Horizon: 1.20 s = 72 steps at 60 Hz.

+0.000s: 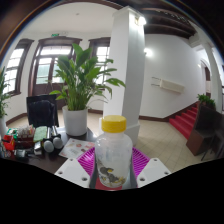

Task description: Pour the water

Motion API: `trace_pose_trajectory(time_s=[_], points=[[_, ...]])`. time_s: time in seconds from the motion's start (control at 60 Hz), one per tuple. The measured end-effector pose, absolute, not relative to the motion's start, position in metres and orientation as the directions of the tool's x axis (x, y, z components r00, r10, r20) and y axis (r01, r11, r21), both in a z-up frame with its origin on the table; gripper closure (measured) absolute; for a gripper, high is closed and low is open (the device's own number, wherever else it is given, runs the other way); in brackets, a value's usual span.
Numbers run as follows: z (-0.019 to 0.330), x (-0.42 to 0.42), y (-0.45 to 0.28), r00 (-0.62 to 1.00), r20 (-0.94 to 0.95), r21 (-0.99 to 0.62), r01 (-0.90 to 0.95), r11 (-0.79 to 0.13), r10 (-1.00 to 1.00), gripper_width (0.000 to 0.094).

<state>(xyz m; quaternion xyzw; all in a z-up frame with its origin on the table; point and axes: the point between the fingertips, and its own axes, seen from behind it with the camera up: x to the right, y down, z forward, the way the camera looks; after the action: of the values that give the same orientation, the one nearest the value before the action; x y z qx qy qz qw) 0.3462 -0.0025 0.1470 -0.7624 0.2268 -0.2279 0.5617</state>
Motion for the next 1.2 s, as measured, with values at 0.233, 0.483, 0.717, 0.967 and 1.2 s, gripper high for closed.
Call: trace_pose_trajectory(time_s=[0.233,0.483,0.717,0.967,1.2], points=[[0.089,0.351,0.013,0.829,0.052,-0.959,-0.114,-0.260,-0.557,0.0450],[0.080,0.343,0.017,0.849,0.016,-0.973,-0.108,-0.203,-0.529,0.0416],[0.062,0.339,0.005,0.852,0.080,-0.945,-0.100,-0.312,-0.517,0.0169],[0.065,0.282,-0.059,0.884,-0.011,-0.931,-0.180,-0.318,-0.467,0.0172],[0.119,0.230,-0.128,0.918,-0.033,-0.937,-0.166,-0.306,-0.395,0.0186]])
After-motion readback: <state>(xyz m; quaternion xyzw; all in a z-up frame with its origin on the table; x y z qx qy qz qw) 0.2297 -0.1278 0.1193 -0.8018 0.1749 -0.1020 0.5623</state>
